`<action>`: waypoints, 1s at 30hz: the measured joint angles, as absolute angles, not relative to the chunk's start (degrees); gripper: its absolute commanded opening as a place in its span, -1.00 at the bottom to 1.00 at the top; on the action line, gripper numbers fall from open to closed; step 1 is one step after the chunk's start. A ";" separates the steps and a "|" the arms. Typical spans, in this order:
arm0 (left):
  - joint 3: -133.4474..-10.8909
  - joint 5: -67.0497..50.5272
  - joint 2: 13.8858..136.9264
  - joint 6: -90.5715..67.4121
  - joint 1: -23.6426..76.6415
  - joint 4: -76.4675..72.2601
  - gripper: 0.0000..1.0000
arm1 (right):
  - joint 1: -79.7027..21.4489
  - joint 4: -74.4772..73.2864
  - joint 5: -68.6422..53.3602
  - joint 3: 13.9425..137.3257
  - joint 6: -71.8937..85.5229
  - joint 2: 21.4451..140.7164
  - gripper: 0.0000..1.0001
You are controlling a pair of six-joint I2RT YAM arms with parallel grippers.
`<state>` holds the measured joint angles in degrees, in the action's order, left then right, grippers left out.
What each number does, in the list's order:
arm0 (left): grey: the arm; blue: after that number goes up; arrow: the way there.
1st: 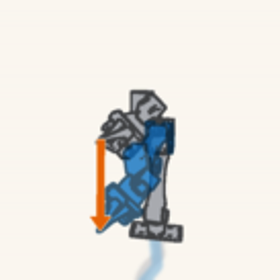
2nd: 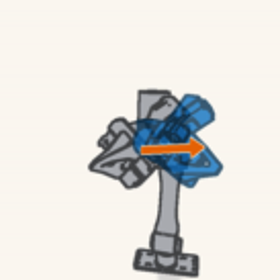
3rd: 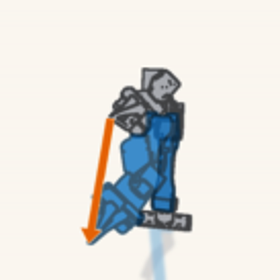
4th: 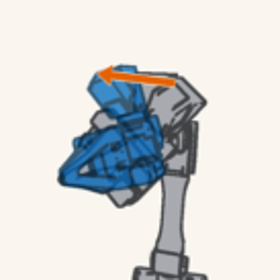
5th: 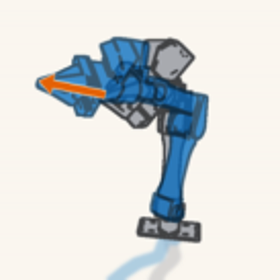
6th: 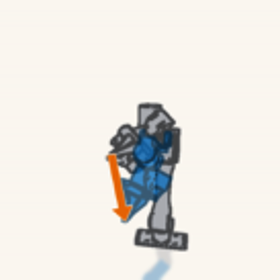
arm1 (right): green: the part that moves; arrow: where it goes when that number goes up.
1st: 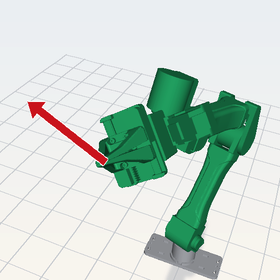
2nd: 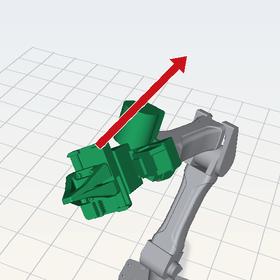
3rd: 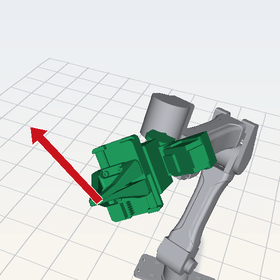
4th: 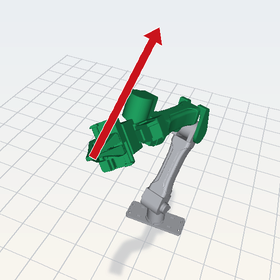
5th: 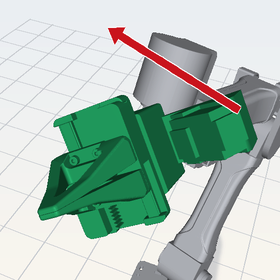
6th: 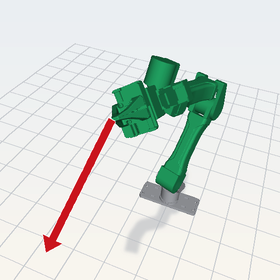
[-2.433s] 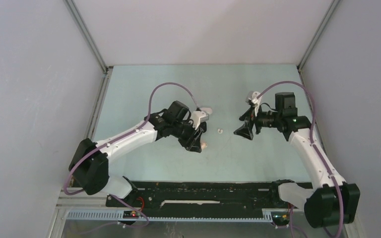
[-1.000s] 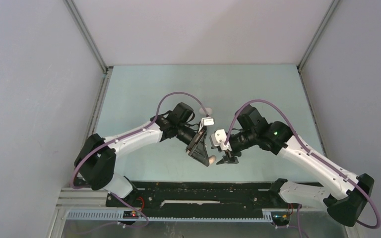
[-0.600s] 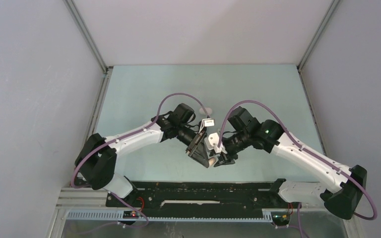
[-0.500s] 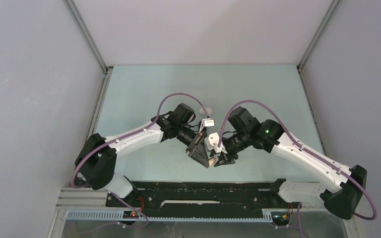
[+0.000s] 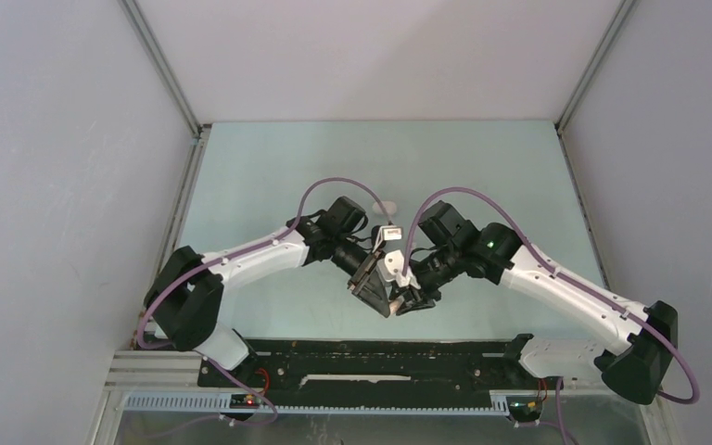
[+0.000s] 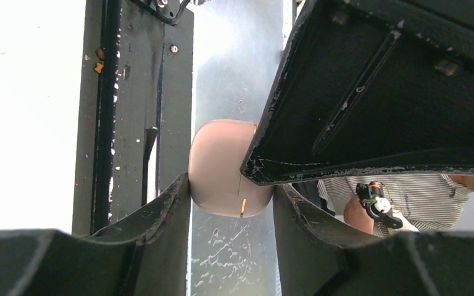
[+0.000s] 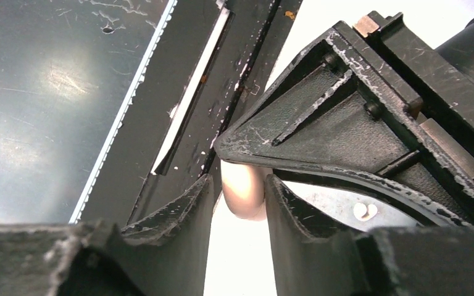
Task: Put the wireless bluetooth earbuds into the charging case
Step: Pick up the charging case at the center of the board.
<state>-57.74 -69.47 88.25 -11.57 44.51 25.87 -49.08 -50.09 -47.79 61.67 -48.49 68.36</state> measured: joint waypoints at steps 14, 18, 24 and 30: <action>-57.76 -71.13 88.25 -12.05 44.75 25.43 -0.84 | -50.19 -48.84 -46.28 61.65 -47.22 68.40 -0.04; -57.76 -72.29 88.25 -12.05 44.75 24.88 -0.84 | -50.68 -48.69 -45.78 61.60 -47.24 68.40 -0.36; -57.76 -72.31 88.25 -12.16 44.53 25.23 -0.34 | -50.98 -48.16 -44.51 61.60 -47.55 68.40 -0.79; -57.76 -69.43 87.94 -14.24 42.70 23.83 0.01 | -48.75 -47.75 -43.99 61.32 -47.66 68.40 -0.93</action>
